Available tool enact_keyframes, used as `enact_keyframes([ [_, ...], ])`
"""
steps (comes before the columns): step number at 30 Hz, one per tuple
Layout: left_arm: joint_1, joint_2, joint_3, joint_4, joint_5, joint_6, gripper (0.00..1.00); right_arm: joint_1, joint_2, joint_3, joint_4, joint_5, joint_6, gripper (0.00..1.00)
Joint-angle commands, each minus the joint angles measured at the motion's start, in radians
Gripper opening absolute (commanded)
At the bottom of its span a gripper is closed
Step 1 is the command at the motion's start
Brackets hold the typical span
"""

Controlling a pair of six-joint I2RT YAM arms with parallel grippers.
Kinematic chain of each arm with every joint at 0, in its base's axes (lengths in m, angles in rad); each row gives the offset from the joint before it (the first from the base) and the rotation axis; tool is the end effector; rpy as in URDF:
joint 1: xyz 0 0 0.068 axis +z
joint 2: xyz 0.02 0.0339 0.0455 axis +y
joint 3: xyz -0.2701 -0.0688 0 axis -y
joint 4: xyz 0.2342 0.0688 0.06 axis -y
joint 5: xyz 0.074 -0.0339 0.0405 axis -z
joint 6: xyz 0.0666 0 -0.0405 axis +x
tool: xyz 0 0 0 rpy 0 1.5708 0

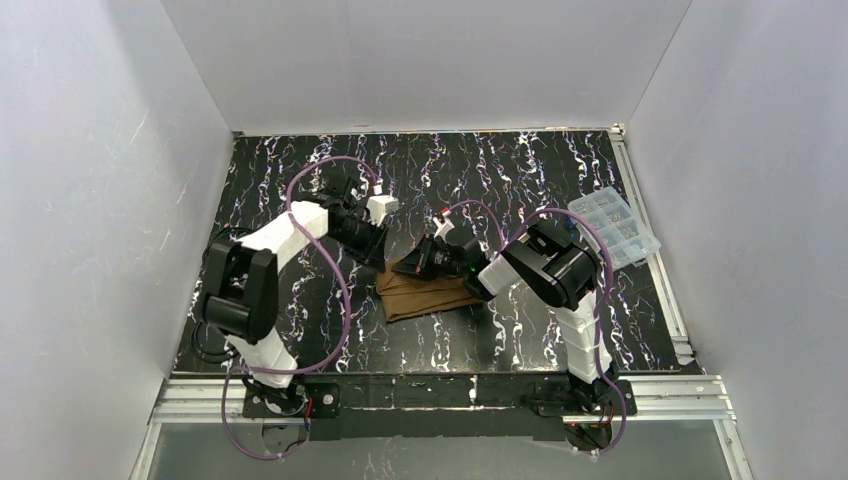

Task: Fold the napkin into a case and place the utensils inside
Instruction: Smooth out the 2/3-rectangle-folded napkin at the center of the board.

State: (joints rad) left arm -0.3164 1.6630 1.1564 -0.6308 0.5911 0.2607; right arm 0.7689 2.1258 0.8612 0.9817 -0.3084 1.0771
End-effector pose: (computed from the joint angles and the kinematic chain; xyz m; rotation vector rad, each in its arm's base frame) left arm 0.3050 -0.1389 0.2039 0.9121 2.4569 -0.8119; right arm 0.2893 0.3081 0.0995 0.0817 2.1535 1.4821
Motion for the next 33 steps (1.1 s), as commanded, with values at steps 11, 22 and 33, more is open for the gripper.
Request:
enact_keyframes([
  [11, -0.030, 0.122, -0.091, 0.081, -0.083, 0.015, 0.13, 0.000, 0.072, -0.066, -0.043, 0.028, 0.006, 0.09],
  [22, -0.100, -0.011, -0.150, 0.085, -0.092, -0.010, 0.14, 0.003, 0.088, -0.071, -0.025, 0.034, 0.026, 0.09],
  [33, -0.066, -0.159, 0.065, -0.181, -0.171, 0.185, 0.25, 0.005, -0.019, -0.042, -0.111, 0.029, 0.002, 0.15],
])
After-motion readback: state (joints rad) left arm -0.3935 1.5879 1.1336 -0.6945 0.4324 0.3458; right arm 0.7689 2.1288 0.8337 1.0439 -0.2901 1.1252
